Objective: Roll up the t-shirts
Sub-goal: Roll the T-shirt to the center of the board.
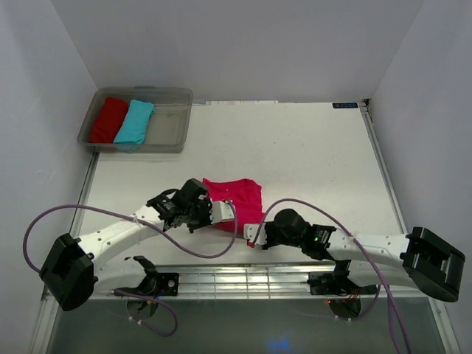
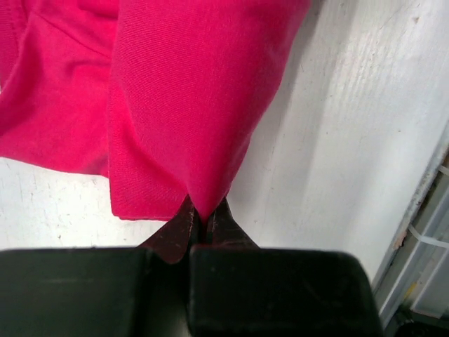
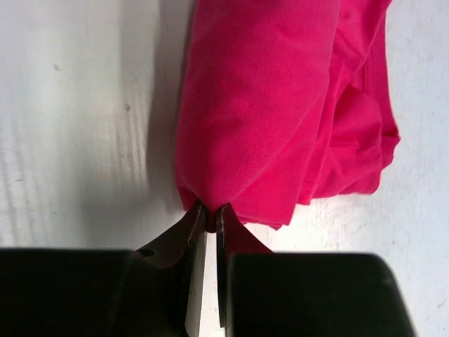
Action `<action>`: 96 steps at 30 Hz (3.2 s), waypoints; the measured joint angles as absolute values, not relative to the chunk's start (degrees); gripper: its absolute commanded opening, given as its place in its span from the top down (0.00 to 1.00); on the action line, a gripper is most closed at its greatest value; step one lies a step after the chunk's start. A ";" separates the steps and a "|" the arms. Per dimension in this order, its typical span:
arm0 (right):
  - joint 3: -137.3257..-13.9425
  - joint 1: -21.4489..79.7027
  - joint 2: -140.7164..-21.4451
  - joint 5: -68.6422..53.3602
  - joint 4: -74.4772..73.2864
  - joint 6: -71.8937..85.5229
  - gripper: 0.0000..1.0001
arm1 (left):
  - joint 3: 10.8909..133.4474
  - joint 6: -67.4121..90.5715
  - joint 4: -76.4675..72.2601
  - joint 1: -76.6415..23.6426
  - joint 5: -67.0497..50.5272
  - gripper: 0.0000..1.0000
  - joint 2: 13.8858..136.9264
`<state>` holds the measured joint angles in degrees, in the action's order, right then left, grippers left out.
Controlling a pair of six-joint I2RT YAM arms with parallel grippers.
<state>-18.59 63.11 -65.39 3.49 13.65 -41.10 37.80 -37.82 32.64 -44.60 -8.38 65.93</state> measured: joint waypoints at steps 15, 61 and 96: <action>-27.66 62.22 -53.43 -17.08 -10.61 -36.36 0.92 | 44.40 -33.50 51.77 -42.68 -24.12 1.00 62.17; -35.75 46.83 -74.39 -22.44 17.89 5.93 0.67 | 68.71 -33.58 62.52 -17.67 -35.09 0.98 103.85; -42.63 46.15 -94.26 -10.37 19.40 23.62 0.77 | 54.74 -42.59 47.00 -37.43 -12.23 0.26 76.99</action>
